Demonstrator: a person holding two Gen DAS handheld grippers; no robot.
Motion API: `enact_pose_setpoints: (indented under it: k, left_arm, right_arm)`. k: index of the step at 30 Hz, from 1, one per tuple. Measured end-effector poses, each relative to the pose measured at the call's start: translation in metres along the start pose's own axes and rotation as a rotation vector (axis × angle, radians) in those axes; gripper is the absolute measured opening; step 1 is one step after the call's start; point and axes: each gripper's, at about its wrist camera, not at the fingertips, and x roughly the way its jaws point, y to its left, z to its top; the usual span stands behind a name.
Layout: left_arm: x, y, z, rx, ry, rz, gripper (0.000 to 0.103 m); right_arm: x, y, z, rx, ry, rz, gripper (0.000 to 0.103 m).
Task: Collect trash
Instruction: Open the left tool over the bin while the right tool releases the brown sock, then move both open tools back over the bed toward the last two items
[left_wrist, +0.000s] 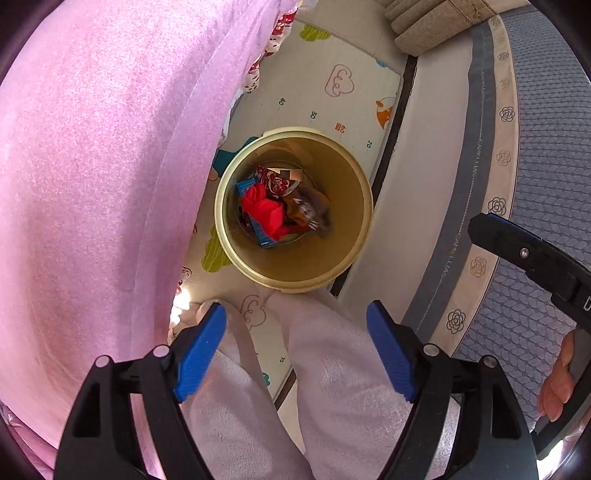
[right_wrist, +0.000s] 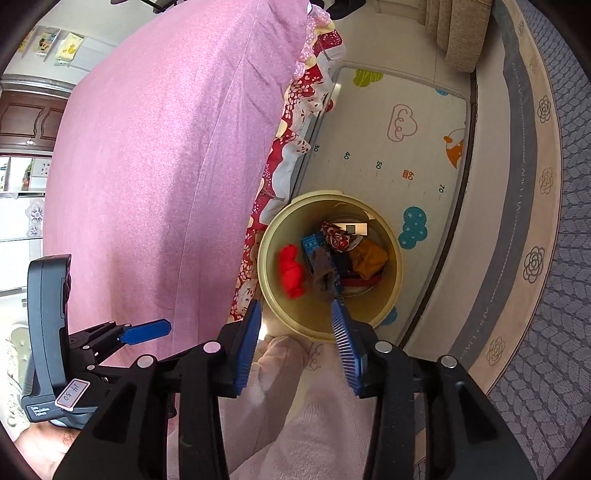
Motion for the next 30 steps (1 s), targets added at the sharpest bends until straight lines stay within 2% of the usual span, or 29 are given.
enact_pose_setpoints:
  k: [8,15,18,23,25,30]
  left_arm:
    - [-0.006,0.014,-0.006,-0.047,-0.027,-0.029,0.078]
    - [-0.034,0.045,-0.018,-0.109,-0.099,-0.039,0.078]
    - [-0.048,0.071,-0.030,-0.165,-0.141,-0.047,0.078]
    - [-0.072,0.135,-0.062,-0.313,-0.212,-0.077,0.078]
    - [-0.082,0.164,-0.078,-0.383,-0.237,-0.103,0.078]
    - [-0.103,0.244,-0.131,-0.532,-0.310,-0.113,0.079]
  right_arm:
    - [-0.001,0.011,0.002,-0.033,0.010,-0.019,0.040]
    - [0.003,0.064,0.011,-0.143,0.021,-0.016,0.040]
    - [0.008,0.101,0.016,-0.221,0.032,-0.015,0.040]
    - [0.024,0.190,0.016,-0.391,0.060,-0.007,0.040]
    - [0.033,0.232,0.010,-0.468,0.075,0.001,0.040]
    - [0.061,0.338,-0.019,-0.647,0.110,0.024,0.040]
